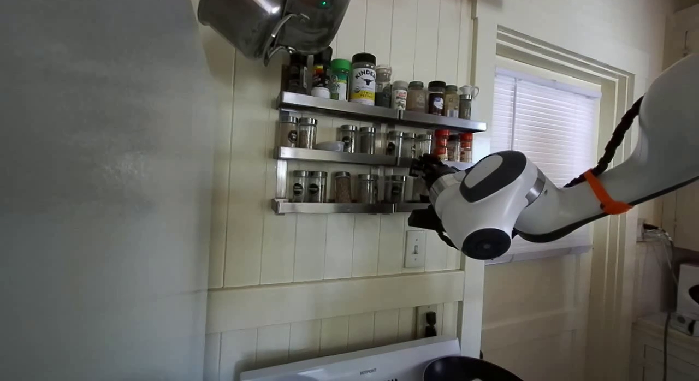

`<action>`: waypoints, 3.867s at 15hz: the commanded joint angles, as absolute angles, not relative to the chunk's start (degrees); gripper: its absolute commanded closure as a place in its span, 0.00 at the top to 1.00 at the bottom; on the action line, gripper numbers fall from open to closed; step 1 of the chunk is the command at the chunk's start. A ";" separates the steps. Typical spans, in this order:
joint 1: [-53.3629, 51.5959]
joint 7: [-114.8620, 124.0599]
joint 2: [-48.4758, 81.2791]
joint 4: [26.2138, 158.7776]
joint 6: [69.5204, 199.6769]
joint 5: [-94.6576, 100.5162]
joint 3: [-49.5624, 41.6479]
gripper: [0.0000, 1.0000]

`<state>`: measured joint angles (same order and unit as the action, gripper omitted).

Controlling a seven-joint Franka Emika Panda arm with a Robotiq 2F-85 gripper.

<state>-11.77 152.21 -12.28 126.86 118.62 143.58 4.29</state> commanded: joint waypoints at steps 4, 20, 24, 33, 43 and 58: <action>-10.69 153.12 -10.43 126.80 117.52 143.92 4.66 0.25; -10.02 153.08 -8.50 124.76 118.76 143.95 4.70 0.25; -9.75 153.82 -8.30 124.52 118.96 143.96 4.49 0.25; -9.08 155.45 -6.12 122.80 119.72 143.95 4.40 0.25; -9.68 154.64 -5.82 121.97 119.20 144.03 5.63 0.25; -9.76 149.65 -8.01 131.59 99.12 144.03 8.19 0.25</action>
